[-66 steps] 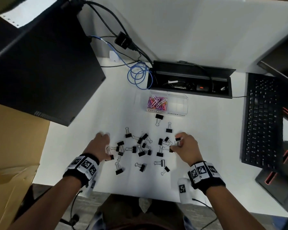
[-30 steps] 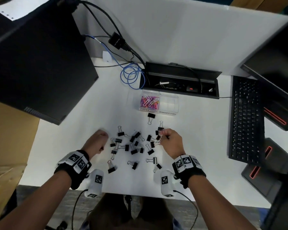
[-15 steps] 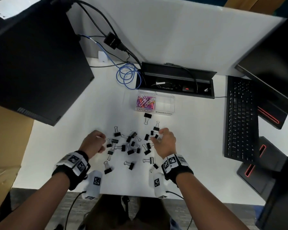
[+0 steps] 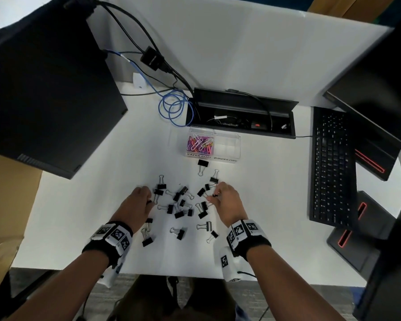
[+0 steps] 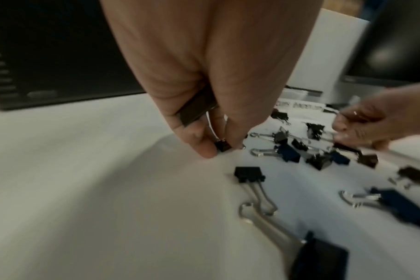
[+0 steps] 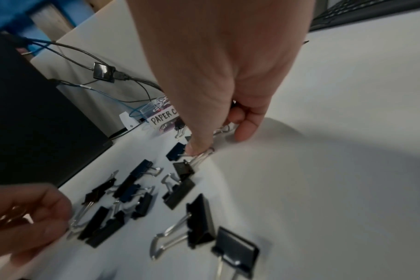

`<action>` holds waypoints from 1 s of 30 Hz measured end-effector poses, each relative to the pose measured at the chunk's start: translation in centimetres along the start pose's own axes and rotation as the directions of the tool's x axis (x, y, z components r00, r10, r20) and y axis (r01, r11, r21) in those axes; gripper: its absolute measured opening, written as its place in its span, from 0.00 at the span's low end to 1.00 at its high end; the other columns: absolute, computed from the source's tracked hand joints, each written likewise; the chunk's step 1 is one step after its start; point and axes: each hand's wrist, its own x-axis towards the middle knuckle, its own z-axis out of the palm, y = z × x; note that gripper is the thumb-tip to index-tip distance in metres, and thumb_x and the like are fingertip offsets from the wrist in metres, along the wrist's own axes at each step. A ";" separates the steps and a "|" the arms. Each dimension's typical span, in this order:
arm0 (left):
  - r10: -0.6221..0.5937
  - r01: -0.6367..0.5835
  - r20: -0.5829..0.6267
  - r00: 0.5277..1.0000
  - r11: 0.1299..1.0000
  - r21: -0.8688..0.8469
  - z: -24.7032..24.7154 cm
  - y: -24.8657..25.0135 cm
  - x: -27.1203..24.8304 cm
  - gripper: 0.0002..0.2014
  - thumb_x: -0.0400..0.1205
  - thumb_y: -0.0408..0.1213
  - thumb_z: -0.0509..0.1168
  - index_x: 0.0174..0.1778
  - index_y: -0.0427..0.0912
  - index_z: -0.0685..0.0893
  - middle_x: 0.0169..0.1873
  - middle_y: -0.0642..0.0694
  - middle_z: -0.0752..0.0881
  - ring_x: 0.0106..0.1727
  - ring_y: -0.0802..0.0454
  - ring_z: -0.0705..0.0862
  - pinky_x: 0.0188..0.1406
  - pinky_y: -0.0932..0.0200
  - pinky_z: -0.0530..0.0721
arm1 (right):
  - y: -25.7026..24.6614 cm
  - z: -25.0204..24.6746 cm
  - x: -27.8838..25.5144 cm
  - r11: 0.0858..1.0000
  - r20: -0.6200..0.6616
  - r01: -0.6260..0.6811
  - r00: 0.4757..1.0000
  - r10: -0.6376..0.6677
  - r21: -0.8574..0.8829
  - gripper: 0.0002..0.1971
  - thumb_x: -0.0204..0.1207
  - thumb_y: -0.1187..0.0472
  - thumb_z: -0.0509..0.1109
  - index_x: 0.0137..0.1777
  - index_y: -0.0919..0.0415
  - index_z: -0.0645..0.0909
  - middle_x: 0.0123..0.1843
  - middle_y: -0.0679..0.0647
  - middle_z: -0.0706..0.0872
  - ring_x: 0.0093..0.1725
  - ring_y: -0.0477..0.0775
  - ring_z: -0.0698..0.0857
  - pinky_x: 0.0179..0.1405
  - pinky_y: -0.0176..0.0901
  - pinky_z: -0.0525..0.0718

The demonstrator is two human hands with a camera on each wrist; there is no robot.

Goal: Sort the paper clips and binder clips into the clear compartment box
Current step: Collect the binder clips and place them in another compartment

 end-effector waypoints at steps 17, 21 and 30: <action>-0.473 0.452 0.230 0.850 0.432 -0.781 -2.6 1.1 1.4 0.09 0.85 0.37 0.51 0.41 0.39 0.72 0.35 0.44 0.76 0.36 0.48 0.86 0.22 0.61 0.71 | -2.5 -2.8 -0.6 0.136 0.384 -0.463 0.840 0.383 0.876 0.05 0.78 0.64 0.61 0.42 0.62 0.77 0.35 0.57 0.82 0.35 0.56 0.84 0.39 0.43 0.83; -0.480 0.435 0.352 0.803 0.069 -0.898 -3.7 1.5 1.2 0.10 0.84 0.32 0.50 0.38 0.39 0.72 0.41 0.37 0.85 0.42 0.40 0.87 0.17 0.65 0.69 | -1.8 -3.5 -1.0 -0.085 0.498 -0.495 0.824 0.270 0.865 0.16 0.77 0.53 0.59 0.43 0.65 0.80 0.47 0.66 0.87 0.48 0.65 0.87 0.56 0.51 0.84; -0.439 0.453 0.154 0.885 0.738 -0.499 -2.9 2.4 2.7 0.11 0.81 0.44 0.62 0.50 0.40 0.80 0.33 0.47 0.80 0.33 0.49 0.78 0.34 0.58 0.73 | -2.0 -2.6 -0.8 0.807 0.173 -0.289 0.957 0.233 0.514 0.07 0.70 0.55 0.79 0.45 0.53 0.85 0.34 0.44 0.79 0.34 0.47 0.75 0.41 0.38 0.77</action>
